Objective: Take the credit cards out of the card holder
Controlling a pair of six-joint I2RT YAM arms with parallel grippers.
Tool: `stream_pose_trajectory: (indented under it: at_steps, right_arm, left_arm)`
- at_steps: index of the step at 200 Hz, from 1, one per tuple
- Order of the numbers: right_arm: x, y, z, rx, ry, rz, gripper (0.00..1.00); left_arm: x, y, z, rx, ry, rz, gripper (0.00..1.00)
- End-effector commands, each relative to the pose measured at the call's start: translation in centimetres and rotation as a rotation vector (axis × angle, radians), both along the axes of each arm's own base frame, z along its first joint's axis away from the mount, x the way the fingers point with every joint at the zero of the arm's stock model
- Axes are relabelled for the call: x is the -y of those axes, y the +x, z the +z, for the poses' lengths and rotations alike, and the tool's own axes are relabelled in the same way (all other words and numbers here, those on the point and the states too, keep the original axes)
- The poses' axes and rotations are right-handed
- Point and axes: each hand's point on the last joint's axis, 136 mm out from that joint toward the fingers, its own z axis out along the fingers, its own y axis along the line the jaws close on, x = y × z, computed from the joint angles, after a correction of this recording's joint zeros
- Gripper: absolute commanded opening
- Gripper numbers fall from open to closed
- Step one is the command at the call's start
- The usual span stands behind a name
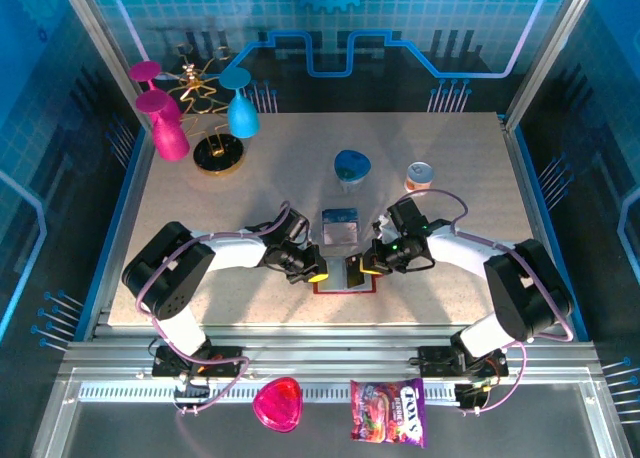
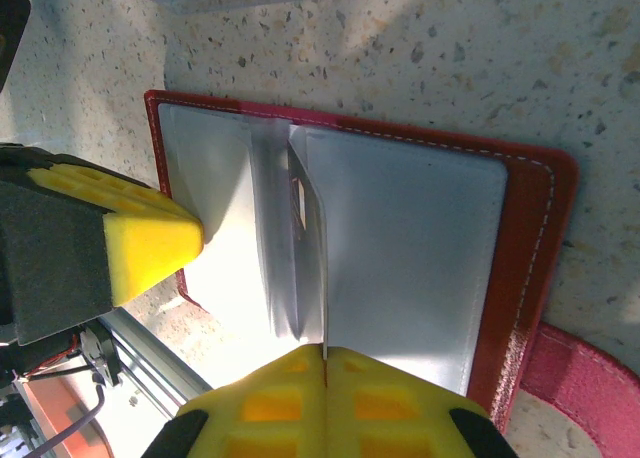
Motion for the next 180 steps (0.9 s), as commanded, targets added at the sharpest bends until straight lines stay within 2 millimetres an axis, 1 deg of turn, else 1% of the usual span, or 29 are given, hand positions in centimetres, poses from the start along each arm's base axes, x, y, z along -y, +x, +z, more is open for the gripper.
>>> stream_pose_trajectory:
  at_steps: [1,68,122,141,180]
  right_arm:
    - [0.0,0.4,0.6,0.014,0.003,-0.003,0.03]
    - [-0.9,0.0,0.5,0.006,0.025,0.001,0.04]
    - [-1.0,-0.2,0.1,-0.002,0.021,0.006,0.04]
    - [-1.0,-0.3,0.1,-0.002,0.02,0.008,0.04]
    - [-1.0,-0.2,0.4,0.0,0.02,0.002,0.12]
  left_arm:
    - [-0.1,-0.6,-0.6,-0.039,0.02,-0.004,0.09]
    - [0.8,-0.7,-0.7,-0.05,0.009,-0.027,0.09]
    - [1.7,-0.4,-0.5,-0.05,0.001,-0.049,0.09]
    - [1.8,-0.3,-0.4,-0.048,0.002,-0.049,0.09]
    - [1.4,-0.3,-0.1,-0.032,0.019,-0.044,0.1]
